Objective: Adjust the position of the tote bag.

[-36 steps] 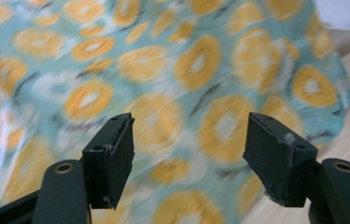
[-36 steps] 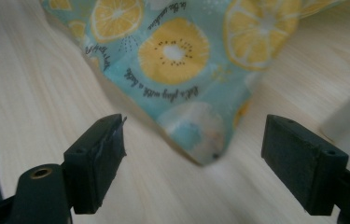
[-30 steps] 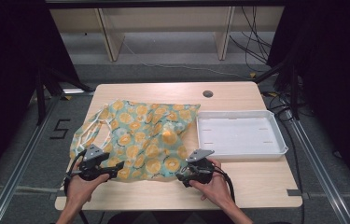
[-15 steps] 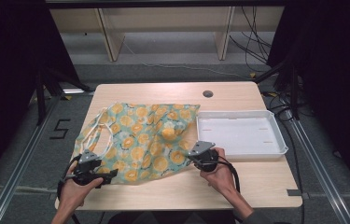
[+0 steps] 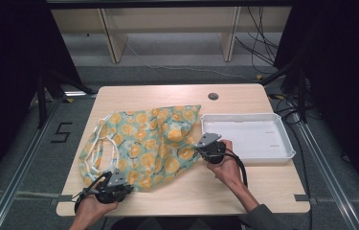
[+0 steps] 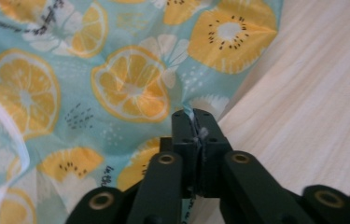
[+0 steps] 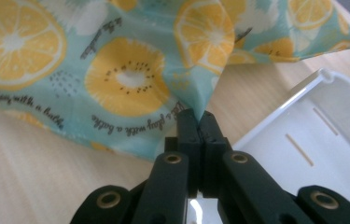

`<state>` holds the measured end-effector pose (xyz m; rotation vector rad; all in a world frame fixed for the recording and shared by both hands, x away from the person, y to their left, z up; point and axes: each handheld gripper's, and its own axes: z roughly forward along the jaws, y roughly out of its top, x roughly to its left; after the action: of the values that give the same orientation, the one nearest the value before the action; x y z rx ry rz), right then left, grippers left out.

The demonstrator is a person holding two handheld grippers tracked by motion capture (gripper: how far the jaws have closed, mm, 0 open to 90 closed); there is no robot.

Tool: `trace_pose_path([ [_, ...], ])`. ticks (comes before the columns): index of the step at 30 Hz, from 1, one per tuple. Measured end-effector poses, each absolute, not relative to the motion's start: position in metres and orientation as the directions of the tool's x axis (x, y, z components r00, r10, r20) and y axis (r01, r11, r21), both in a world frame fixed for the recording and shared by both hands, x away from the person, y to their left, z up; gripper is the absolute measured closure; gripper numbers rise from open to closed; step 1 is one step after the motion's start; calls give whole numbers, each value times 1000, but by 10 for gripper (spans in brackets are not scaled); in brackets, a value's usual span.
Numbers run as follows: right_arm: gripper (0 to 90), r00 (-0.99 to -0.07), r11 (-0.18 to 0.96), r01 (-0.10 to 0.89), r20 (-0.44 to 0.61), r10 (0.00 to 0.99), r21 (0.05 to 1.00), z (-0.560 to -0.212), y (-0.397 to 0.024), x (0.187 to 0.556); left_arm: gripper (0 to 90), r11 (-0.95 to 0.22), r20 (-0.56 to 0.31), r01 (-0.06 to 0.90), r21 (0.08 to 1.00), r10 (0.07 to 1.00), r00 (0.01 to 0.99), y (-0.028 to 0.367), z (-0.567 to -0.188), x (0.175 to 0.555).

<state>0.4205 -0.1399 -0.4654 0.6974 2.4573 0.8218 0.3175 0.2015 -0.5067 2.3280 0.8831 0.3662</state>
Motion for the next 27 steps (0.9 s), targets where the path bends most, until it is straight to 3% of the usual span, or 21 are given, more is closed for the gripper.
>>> trace_pose_path([
  [11,898,-725,677,324,-286,626,661,-460,-138,445,899,-600,-42,448,663,568,822,161,-507,312],
  [12,878,-720,679,314,-300,626,663,-460,-139,449,899,-607,-50,444,659,554,831,154,-506,311],
  [14,671,-706,641,366,-248,664,675,-459,-139,454,899,-611,-66,430,664,525,848,140,-505,311],
  [15,611,-694,616,390,-220,685,684,-457,-141,456,899,-616,-70,420,667,510,858,133,-504,310],
  [20,488,-664,523,340,-194,722,782,-427,-159,440,898,-623,-76,392,677,470,879,104,-501,311],
  [22,457,-678,478,358,-129,723,802,-416,-165,422,898,-628,-81,383,678,453,888,94,-501,312],
  [27,372,-788,489,369,-13,616,790,-424,-151,388,898,-662,-60,336,670,403,913,71,-499,313],
])
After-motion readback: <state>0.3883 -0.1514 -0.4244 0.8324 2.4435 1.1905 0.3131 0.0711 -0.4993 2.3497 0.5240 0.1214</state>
